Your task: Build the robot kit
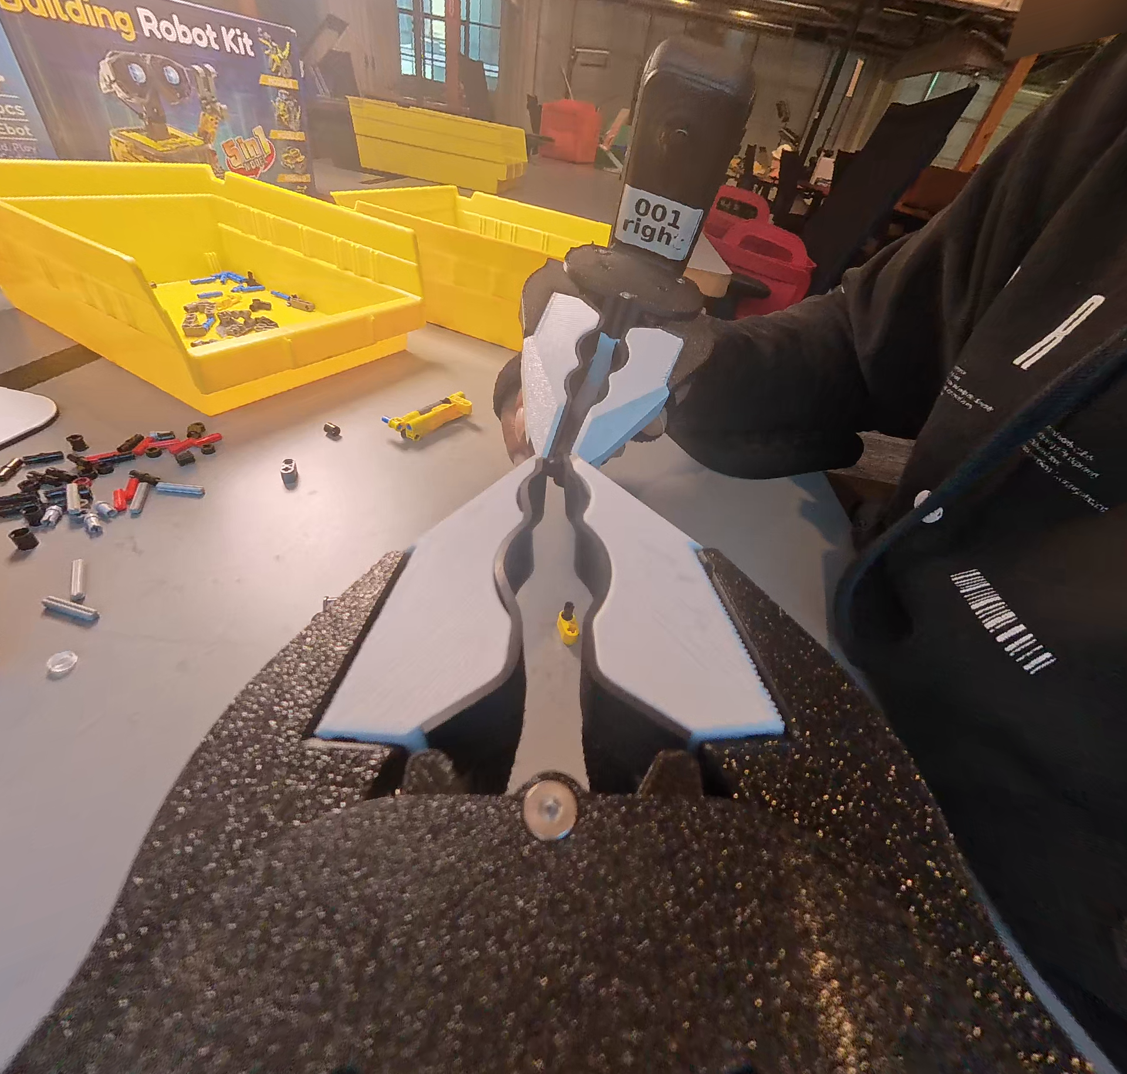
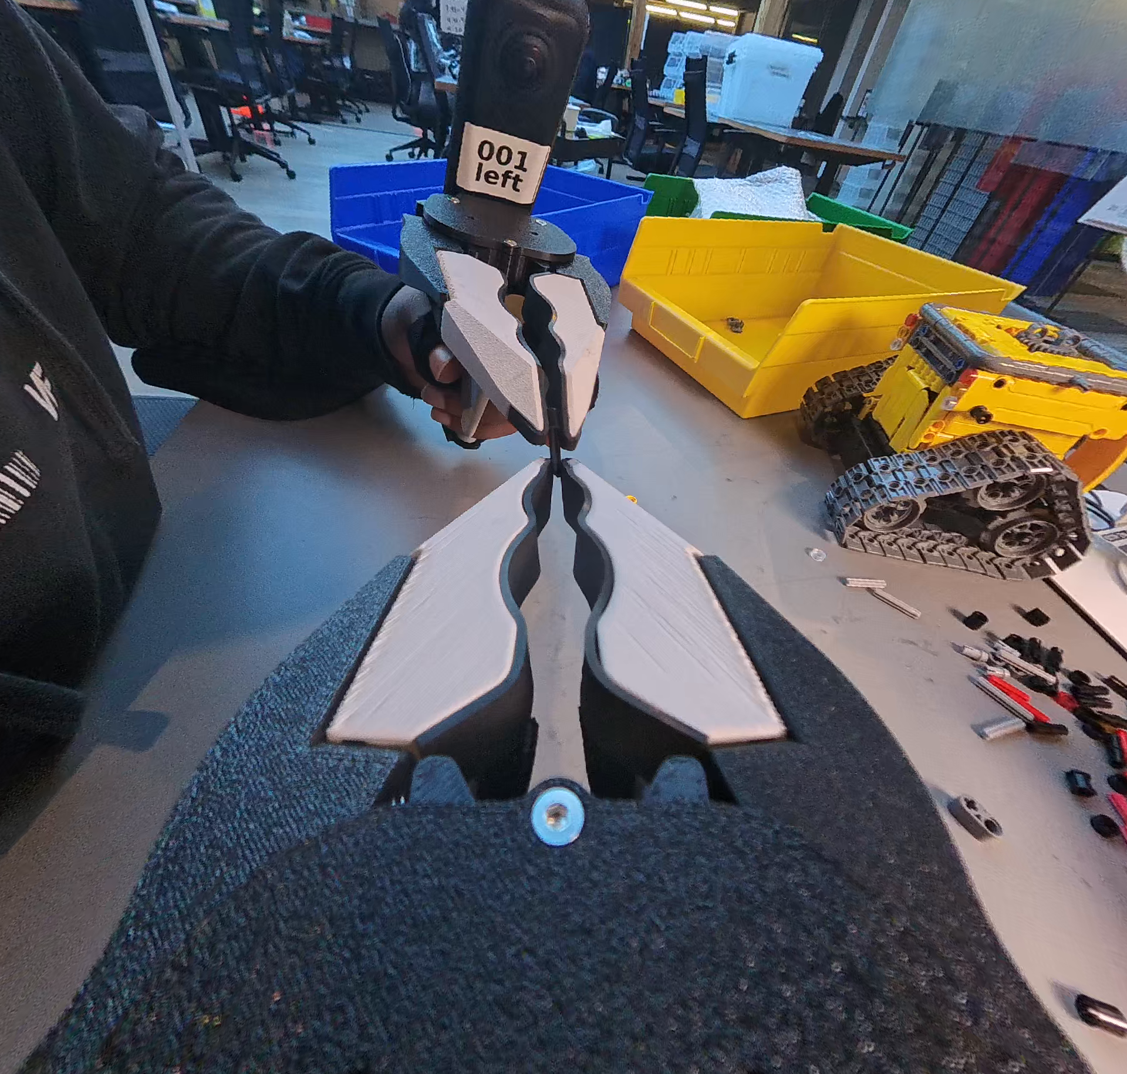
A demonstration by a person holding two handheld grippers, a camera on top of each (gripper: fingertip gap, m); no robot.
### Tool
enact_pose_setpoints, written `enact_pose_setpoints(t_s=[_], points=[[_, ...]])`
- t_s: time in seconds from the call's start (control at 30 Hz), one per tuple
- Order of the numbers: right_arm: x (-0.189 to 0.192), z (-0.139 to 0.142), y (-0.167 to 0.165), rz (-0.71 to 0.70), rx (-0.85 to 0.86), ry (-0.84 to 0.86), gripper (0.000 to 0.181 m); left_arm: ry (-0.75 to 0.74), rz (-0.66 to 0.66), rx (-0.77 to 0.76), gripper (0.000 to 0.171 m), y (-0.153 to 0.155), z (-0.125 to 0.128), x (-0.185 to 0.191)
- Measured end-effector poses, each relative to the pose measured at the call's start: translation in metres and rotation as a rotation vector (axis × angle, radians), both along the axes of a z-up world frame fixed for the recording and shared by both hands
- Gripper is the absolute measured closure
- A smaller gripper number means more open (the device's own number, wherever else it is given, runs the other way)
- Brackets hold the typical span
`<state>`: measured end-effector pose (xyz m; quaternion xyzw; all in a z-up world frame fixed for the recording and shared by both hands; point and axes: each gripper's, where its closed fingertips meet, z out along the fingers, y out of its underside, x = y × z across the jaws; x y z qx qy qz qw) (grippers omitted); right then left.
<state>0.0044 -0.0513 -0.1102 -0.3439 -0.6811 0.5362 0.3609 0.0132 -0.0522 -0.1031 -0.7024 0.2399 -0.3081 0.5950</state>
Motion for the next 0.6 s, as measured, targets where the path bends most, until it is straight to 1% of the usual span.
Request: enact_pose_setpoints(t_s=[0.17,0.4,0.6], points=[[-0.001,-0.004,0.001,-0.021,0.089,0.012,0.180,0.005,0.007,-0.029,0.166,0.001,-0.006,-0.002],[-0.003,-0.008,0.000,-0.045,0.156,0.035,0.180,-0.037,0.020,-0.039,0.168,0.003,-0.001,-0.002],[-0.002,-0.011,-0.003,-0.024,0.145,0.021,0.179,0.010,-0.005,-0.024,0.169,0.000,-0.004,0.000]])
